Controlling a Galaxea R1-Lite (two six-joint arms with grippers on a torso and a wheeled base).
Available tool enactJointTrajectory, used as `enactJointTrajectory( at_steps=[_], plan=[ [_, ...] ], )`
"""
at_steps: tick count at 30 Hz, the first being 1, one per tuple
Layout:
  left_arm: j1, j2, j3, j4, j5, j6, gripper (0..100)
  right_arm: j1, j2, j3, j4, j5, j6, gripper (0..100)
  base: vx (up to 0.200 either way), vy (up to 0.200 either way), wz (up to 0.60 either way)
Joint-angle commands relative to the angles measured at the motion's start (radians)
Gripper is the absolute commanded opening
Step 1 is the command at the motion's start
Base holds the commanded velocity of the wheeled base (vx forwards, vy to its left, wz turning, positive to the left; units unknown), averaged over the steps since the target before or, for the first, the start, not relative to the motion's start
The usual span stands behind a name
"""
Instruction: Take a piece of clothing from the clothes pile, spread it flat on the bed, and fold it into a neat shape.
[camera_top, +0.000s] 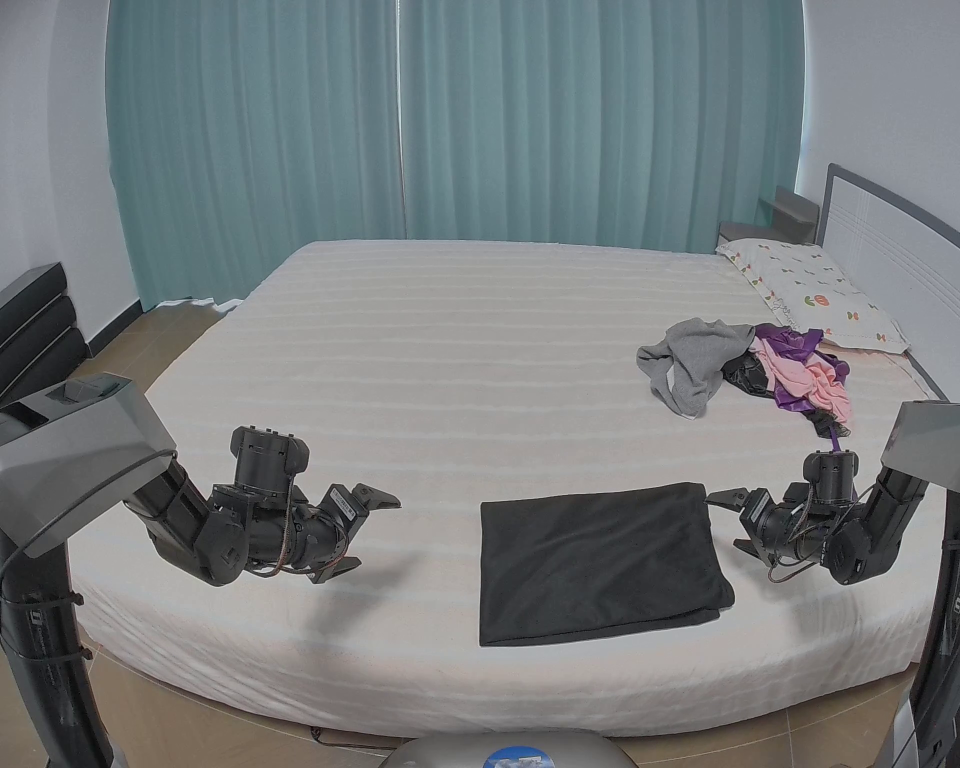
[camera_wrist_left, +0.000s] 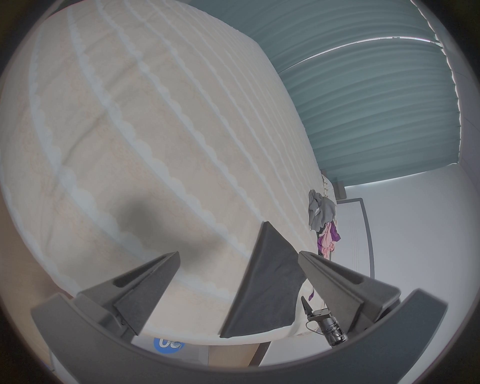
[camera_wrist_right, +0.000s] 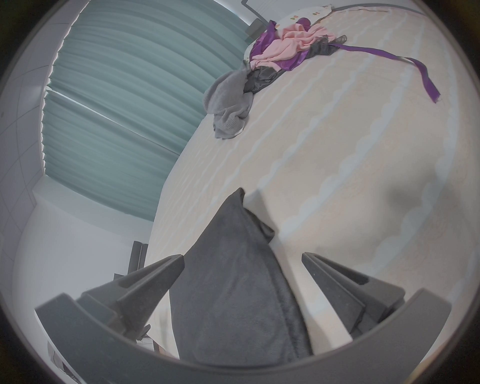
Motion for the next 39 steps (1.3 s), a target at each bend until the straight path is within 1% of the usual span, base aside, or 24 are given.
enactJointTrajectory(
  at_steps=[1,5,6,7,10,15,18,19,20,22,23,27,29,31,35,39],
  plan=[
    [-0.002,0.001,-0.002,-0.001,0.000,0.000,100,0.003,0.005,0.002,0.000,0.000,0.019,100,0.000,-0.200,0.00],
    [-0.002,0.005,-0.005,-0.001,0.000,0.001,100,0.001,0.006,-0.003,0.000,0.000,0.053,100,0.000,-0.200,0.00],
    [-0.004,0.009,-0.016,0.002,0.000,0.001,100,0.001,0.008,-0.010,0.000,0.003,0.090,100,0.000,-0.200,0.00],
    [-0.004,0.014,-0.020,0.001,0.000,0.001,100,0.001,0.008,-0.012,-0.002,0.002,0.096,100,0.000,-0.200,0.00],
    [-0.002,0.037,-0.058,0.002,0.007,0.004,100,0.004,0.011,-0.006,-0.017,0.002,0.101,100,0.000,-0.067,0.00],
    [-0.007,0.087,-0.135,0.004,0.046,0.021,100,0.016,0.029,0.008,-0.068,-0.001,0.099,100,0.000,0.000,0.00],
    [-0.028,0.129,-0.180,0.004,0.052,0.059,100,0.019,0.031,0.014,-0.077,-0.001,0.099,100,0.000,0.000,0.00],
    [-0.028,0.129,-0.180,0.004,0.052,0.059,100,0.019,0.031,0.014,-0.077,-0.001,0.099,100,0.000,0.000,0.00],
    [-0.039,0.153,-0.210,0.004,0.066,0.096,100,0.033,0.032,0.014,-0.079,-0.003,0.099,100,0.000,0.000,0.00],
    [-0.045,0.167,-0.224,0.004,0.076,0.110,100,0.036,0.034,0.014,-0.079,-0.004,0.097,100,0.000,0.000,0.00],
    [-0.053,0.193,-0.259,0.005,0.098,0.129,100,0.050,0.036,0.013,-0.079,-0.008,0.096,100,0.000,0.000,0.00],
    [-0.055,0.245,-0.328,0.008,0.132,0.139,100,0.075,0.042,0.000,-0.077,-0.009,0.093,100,0.000,0.000,0.00],
    [-0.061,0.288,-0.390,0.013,0.145,0.150,100,0.111,0.052,-0.020,-0.074,-0.014,0.093,100,0.000,0.000,0.00],
    [-0.068,0.313,-0.419,0.022,0.161,0.167,100,0.134,0.060,-0.035,-0.066,-0.015,0.093,100,0.000,0.000,0.00],
    [-0.094,0.360,-0.463,0.028,0.188,0.205,100,0.164,0.085,-0.067,-0.066,-0.050,0.090,100,0.000,0.000,0.00],
    [-0.108,0.382,-0.494,0.038,0.216,0.217,100,0.170,0.108,-0.105,-0.057,-0.073,0.090,100,0.000,0.000,0.00]
  ],
)
